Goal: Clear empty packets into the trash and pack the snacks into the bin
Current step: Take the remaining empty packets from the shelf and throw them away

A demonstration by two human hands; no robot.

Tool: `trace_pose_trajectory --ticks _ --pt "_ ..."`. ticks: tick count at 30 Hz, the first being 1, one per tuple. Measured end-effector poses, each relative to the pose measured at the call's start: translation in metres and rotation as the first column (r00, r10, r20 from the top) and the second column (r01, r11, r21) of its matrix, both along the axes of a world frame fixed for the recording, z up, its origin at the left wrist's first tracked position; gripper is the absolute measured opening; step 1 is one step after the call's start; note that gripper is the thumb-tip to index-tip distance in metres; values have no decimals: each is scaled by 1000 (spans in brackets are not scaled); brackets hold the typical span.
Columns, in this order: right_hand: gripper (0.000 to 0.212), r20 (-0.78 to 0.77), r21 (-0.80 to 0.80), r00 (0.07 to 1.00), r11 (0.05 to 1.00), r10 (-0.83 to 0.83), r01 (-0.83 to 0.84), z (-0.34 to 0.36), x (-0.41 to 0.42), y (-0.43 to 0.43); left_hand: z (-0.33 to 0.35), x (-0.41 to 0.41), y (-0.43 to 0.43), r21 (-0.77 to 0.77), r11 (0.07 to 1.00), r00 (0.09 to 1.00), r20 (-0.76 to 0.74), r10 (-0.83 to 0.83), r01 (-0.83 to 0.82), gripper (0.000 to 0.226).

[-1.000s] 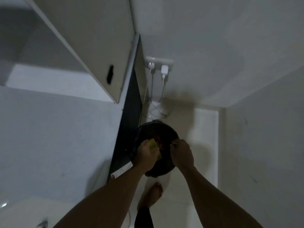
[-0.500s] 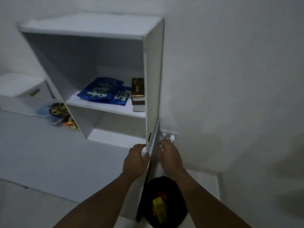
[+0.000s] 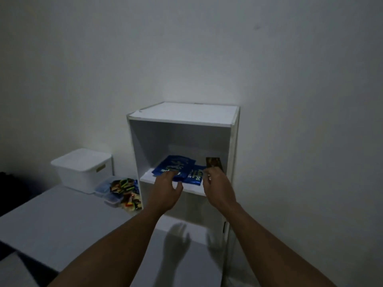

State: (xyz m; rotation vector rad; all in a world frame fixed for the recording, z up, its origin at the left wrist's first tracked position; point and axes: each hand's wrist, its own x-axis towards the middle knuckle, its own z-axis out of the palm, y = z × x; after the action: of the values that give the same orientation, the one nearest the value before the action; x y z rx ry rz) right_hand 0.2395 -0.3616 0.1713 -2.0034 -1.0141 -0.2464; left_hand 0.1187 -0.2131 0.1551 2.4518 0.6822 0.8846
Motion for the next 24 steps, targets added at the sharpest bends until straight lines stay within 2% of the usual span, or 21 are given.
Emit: trace_pose_trajectory --ticks 6,13,16,21,24 --pt "25 85 -99 990 988 -112 120 22 14 41 25 8 53 30 997 998 -13 -66 66 45" --pt "15 78 -140 944 934 -320 328 22 28 85 35 30 134 58 974 974 -69 -217 221 41" --pt "22 48 -164 912 897 -408 410 7 44 94 28 49 163 28 960 951 -143 -273 280 44" --pt "36 -19 -307 838 801 -545 514 -24 66 98 0 85 182 17 956 902 -336 -269 292 51" --pt "47 -65 -384 797 752 -601 536 -33 77 103 -12 109 187 -14 946 869 -389 -305 325 52"
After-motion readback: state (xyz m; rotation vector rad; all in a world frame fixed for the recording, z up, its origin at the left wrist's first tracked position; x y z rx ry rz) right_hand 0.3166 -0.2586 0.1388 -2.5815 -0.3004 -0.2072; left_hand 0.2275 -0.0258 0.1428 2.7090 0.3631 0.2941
